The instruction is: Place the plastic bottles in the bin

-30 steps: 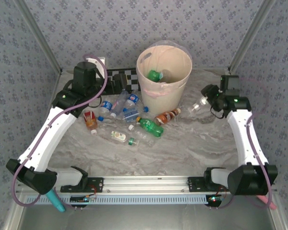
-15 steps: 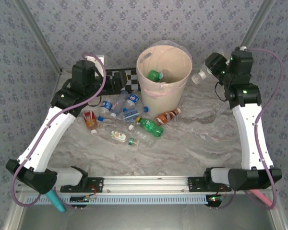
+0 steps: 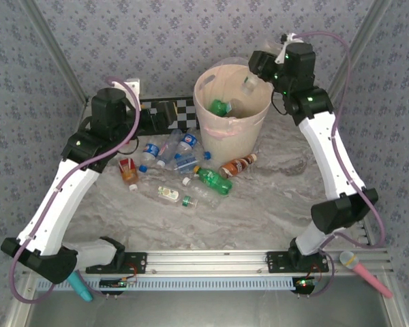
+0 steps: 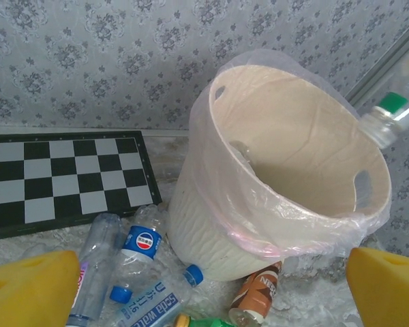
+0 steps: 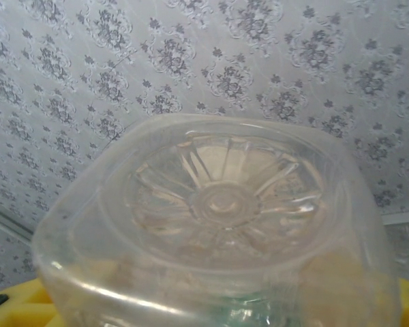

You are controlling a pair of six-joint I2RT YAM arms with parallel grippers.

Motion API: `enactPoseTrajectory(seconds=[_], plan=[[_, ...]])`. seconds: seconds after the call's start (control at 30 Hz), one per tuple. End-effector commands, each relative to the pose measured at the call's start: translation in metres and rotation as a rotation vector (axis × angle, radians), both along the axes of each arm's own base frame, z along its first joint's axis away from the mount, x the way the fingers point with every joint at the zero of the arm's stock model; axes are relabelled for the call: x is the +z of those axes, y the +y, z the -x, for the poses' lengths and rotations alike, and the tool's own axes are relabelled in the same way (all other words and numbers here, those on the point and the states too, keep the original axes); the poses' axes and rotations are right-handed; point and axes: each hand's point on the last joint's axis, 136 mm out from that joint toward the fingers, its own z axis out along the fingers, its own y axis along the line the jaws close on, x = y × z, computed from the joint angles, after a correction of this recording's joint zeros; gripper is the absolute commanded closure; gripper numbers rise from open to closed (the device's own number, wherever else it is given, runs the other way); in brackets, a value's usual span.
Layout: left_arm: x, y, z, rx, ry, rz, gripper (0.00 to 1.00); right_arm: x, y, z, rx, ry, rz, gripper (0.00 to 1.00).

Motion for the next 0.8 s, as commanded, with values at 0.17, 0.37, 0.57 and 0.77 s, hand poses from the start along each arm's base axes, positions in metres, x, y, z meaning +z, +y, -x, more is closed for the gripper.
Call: enactPoseTrajectory(seconds=[0.17, 0.37, 0.57, 0.77], plan=[[0.007, 0.009, 0.013, 0.014, -0.005, 0.035, 0.00, -0.001, 0.023, -0.035, 0.039, -0.004, 0.055, 0.41], [0.009, 0.011, 0.017, 0.019, -0.005, 0.041, 0.00, -0.011, 0.030, -0.052, 0.046, 0.020, 0.080, 0.41], [0.010, 0.013, 0.019, 0.029, -0.006, 0.048, 0.00, -0.015, 0.037, -0.056, 0.064, 0.026, 0.091, 0.40], [0.011, 0.014, 0.019, 0.030, -0.006, 0.054, 0.00, -0.015, 0.042, -0.051, 0.089, 0.029, 0.095, 0.02]])
